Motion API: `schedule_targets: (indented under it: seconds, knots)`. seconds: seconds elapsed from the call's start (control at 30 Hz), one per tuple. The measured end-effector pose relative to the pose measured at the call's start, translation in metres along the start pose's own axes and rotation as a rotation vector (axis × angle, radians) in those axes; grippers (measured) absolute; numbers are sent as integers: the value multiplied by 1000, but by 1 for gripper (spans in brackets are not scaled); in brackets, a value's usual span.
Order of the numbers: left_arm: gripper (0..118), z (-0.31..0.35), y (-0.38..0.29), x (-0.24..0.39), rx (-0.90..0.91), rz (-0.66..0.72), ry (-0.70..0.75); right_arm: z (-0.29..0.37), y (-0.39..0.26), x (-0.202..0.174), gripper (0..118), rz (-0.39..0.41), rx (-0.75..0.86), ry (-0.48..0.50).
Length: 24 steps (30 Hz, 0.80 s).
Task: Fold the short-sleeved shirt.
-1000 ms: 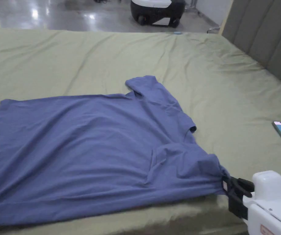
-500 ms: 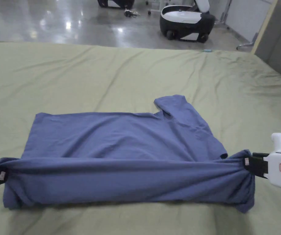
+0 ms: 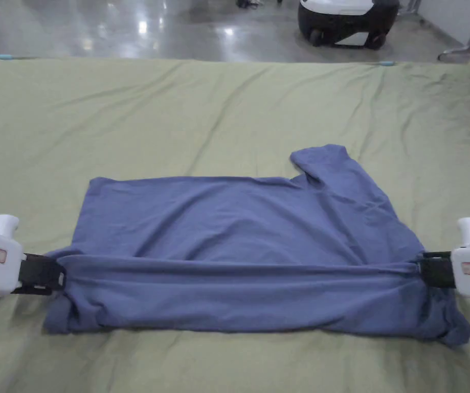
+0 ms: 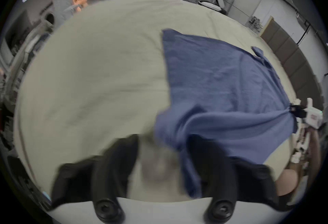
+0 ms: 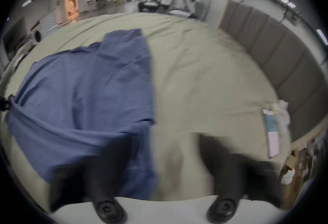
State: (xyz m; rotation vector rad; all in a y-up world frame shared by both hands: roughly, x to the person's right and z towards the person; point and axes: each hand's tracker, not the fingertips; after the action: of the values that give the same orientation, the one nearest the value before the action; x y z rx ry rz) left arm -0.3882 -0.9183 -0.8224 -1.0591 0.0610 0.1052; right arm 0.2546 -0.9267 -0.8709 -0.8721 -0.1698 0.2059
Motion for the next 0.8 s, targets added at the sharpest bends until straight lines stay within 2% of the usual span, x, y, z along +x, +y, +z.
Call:
schedule_targets:
  seconds: [0.03, 0.07, 0.13, 0.17, 0.2, 0.23, 0.27, 0.3, 0.33, 0.37, 0.43, 0.47, 0.53, 0.63, 0.67, 0.7, 0.73, 0.77, 0.8]
  knots:
    - [94, 13, -8, -5, 53, -14, 41, 12, -5, 12, 118, -49, 39, 5]
    - [102, 28, -18, -13, 107, -16, 45, 30, -9, 25, 115, -107, 121, 32]
    - [103, 70, -44, -16, 229, 4, 8, 63, -22, 42, 102, -194, 196, 101]
    - [101, 91, -61, -12, 295, 20, 6, 81, -31, 45, 86, -208, 215, 162]
    - [87, 113, -71, -15, 355, 25, -4, 95, -39, 45, 46, -216, 239, 201]
    - [61, 135, -95, -8, 505, 6, -15, 109, -51, 41, 8, -191, 261, 212]
    - [21, 146, -114, 2, 589, -29, 3, 124, -59, 32, 0, -148, 270, 207]
    - [0, 148, -126, 11, 580, -66, 67, 134, -71, 25, 0, -140, 344, 218]
    - [0, 152, -140, 26, 572, -79, 139, 141, -86, 18, 0, -78, 308, 203]
    - [0, 148, -151, 29, 538, -49, 78, 146, -96, 12, 0, -65, 308, 243]
    - [0, 135, -159, 32, 418, 26, -109, 160, -104, -10, 0, -78, 306, 281]
    - [0, 124, -160, 32, 416, 50, -134, 162, -108, -14, 0, -81, 299, 297]
    - [0, 107, -153, 39, 414, 12, -111, 170, -106, -26, 0, -79, 298, 320]
    - [17, 79, -125, 39, 407, 8, -132, 177, -107, -29, 0, -62, 306, 320]
    - [37, 66, -116, 37, 405, 38, -155, 177, -99, -31, 0, -60, 305, 320]
    - [74, 51, -107, 34, 366, 54, -178, 178, -98, -29, 0, -64, 306, 325]
    - [84, 37, -97, 34, 317, 69, -184, 179, -98, -28, 0, -69, 306, 331]
    - [83, 25, -92, 34, 281, 84, -174, 180, -98, -27, 0, -69, 305, 331]
    - [72, 11, -89, 34, 233, 86, -150, 179, -93, -29, 0, -64, 303, 327]
